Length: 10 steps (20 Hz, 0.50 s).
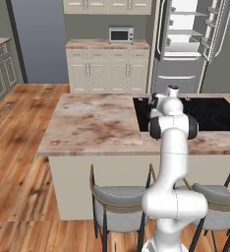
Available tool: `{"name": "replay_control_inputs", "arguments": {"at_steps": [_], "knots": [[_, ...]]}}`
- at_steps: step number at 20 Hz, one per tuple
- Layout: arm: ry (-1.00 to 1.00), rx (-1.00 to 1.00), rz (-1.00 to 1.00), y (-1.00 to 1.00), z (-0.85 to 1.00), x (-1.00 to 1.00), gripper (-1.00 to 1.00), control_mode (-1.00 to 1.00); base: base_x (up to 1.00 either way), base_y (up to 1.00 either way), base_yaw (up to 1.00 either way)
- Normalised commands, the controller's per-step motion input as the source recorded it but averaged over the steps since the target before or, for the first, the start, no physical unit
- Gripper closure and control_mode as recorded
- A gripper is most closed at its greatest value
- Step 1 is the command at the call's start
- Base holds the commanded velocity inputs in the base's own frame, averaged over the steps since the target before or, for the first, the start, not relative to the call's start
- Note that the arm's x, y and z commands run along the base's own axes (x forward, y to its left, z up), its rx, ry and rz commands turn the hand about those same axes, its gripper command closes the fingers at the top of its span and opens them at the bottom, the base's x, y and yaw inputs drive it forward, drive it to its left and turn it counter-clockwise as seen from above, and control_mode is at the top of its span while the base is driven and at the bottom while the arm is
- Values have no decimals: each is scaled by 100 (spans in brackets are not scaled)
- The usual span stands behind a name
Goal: Place the cold items (pear and sweet potato) from the fridge in one tupperware on the dining counter. Place the warm items (kebab skewer and hot dog) in the stove area in another tupperware.
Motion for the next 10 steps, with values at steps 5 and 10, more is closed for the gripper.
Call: {"name": "replay_control_inputs", "arguments": {"at_steps": [5, 10], "knots": [[0, 0, 0, 0, -16, 8, -100, -100, 0, 0, 0], [0, 0, 0, 0, -1, 18, -100, -100, 0, 0, 0]]}}
